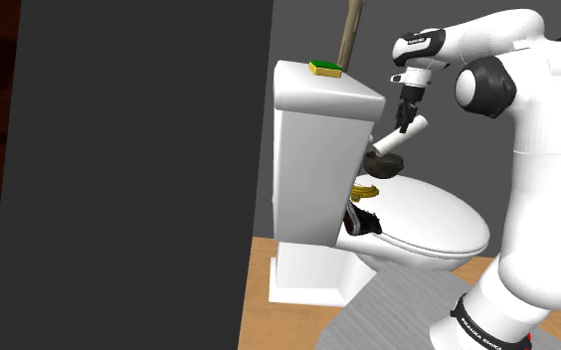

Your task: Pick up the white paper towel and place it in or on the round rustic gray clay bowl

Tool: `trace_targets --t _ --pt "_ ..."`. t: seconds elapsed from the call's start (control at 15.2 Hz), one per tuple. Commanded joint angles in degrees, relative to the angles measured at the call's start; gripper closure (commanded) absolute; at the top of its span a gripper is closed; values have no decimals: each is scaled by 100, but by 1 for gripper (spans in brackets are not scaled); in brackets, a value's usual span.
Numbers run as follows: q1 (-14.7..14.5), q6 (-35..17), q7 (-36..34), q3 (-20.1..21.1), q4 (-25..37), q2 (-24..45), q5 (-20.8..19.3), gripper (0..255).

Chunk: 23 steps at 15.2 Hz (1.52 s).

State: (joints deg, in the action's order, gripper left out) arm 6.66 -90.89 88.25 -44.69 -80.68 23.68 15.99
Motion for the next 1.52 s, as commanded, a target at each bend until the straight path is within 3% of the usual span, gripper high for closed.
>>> trace_targets --t 0.0,0.86,1.39,1.45 --pt "100 -30 72 32 85 147 90 255" --pt "-27 -964 172 91 -807 241 187 255" --pt "-31 -964 173 86 -807 243 189 255" --pt "-31 -966 168 91 -801 252 194 0"
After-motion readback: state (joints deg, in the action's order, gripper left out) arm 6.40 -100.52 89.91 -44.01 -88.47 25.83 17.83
